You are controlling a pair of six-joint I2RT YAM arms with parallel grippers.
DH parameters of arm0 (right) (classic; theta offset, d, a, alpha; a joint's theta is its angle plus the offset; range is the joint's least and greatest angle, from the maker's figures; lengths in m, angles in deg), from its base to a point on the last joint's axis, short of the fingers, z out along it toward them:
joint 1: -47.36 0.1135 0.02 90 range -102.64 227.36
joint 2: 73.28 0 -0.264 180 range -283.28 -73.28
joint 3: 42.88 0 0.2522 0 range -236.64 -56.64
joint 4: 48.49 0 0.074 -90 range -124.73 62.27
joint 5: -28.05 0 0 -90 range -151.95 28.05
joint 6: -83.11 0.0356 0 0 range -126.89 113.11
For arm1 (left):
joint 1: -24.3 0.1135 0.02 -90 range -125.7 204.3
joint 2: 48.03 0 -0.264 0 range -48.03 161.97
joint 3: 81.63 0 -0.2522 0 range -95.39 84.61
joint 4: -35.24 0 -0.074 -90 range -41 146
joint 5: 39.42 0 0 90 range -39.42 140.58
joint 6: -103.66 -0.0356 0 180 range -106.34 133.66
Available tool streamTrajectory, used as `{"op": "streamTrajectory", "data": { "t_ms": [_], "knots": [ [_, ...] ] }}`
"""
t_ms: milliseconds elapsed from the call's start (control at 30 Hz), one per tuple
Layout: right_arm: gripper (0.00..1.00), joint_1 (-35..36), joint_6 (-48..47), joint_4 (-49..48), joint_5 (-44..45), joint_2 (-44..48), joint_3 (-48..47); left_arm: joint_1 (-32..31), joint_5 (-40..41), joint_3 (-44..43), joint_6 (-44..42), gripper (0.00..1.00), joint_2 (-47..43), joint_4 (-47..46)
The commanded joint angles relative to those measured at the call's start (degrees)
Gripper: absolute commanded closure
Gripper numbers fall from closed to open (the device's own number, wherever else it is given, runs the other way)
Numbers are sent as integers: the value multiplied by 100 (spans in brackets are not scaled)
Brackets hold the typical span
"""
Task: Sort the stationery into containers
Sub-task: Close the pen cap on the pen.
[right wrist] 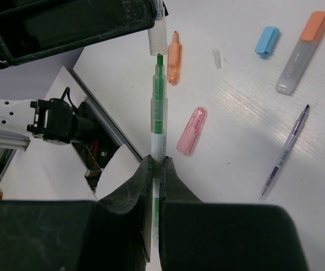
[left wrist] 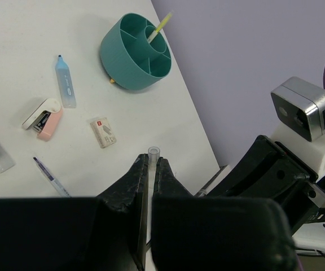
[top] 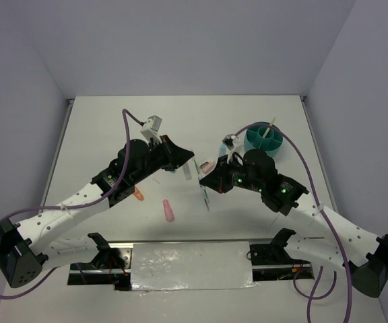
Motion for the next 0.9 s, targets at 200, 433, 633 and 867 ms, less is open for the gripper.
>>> {"op": "streamTrajectory", "data": {
  "t_ms": [200,433,633,867],
  "knots": [
    [100,40,-135,-156,136,-125,-346,20,-73,-92,132,100,-3,-312],
    [100,40,-161,-208,101,-187,-574,20,-179,31,228,100,-11,-348],
    [100,40,-179,-217,83,-222,-706,20,-170,49,228,100,-21,-321],
    [100,22,-319,-454,276,-380,-777,2,-398,198,570,100,-29,-602]
  ]
}}
